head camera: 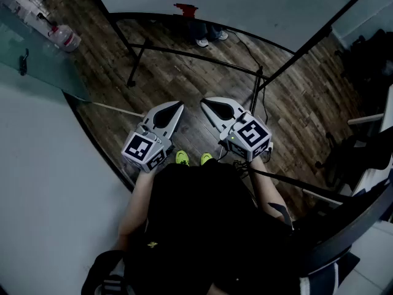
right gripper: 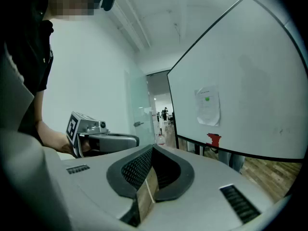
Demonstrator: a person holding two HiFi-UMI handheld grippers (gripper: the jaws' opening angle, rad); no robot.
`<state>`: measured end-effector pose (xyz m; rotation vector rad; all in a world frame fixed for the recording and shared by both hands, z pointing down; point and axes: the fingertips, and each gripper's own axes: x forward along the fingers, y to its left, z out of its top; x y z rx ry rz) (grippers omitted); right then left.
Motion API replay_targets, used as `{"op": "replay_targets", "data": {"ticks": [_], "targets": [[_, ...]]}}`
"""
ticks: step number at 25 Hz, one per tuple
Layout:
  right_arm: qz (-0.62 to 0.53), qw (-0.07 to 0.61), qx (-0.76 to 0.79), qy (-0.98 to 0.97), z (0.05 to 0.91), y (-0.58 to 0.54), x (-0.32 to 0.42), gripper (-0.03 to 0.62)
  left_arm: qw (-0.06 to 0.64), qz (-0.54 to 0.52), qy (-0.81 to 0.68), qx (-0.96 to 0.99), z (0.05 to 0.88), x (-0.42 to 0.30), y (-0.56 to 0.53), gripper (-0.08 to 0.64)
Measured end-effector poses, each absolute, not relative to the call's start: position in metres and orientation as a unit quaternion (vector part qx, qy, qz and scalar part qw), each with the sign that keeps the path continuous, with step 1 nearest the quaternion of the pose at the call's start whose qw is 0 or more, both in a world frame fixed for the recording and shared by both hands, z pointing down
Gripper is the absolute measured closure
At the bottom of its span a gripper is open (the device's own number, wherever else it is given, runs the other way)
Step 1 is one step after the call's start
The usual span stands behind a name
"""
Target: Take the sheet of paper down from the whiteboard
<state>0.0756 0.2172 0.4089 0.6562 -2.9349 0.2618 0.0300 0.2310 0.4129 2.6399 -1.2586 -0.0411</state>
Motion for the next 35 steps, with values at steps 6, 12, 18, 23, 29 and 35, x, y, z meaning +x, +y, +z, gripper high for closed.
{"op": "replay_targets", "data": {"ticks": [6, 12, 18, 23, 29, 35], "targets": [[0.096, 0.057, 0.212, -0.971, 0.409, 0.213, 0.077, 0.578, 0.109, -0.015, -0.431, 0.895, 0.413, 0.033, 0.227, 0.537], [0.089, 0.066, 0.212, -0.971, 0.412, 0.209, 0.078, 0.578, 0.115, -0.007, -0.443, 0.889, 0.415, 0.033, 0.221, 0.537], [0.095, 0.073, 0.216, -0.969, 0.414, 0.204, 0.086, 0.578, 0.107, -0.016, -0.451, 0.886, 0.413, 0.035, 0.218, 0.537], [0.097, 0.078, 0.215, -0.969, 0.417, 0.196, 0.097, 0.578, 0.106, -0.016, -0.462, 0.881, 0.413, 0.038, 0.212, 0.537], [0.100, 0.081, 0.202, -0.971, 0.422, 0.193, 0.109, 0.578, 0.100, -0.016, -0.476, 0.874, 0.414, 0.047, 0.208, 0.537], [0.113, 0.083, 0.194, -0.971, 0.428, 0.191, 0.114, 0.578, 0.102, -0.018, -0.482, 0.870, 0.416, 0.055, 0.208, 0.537]]}}
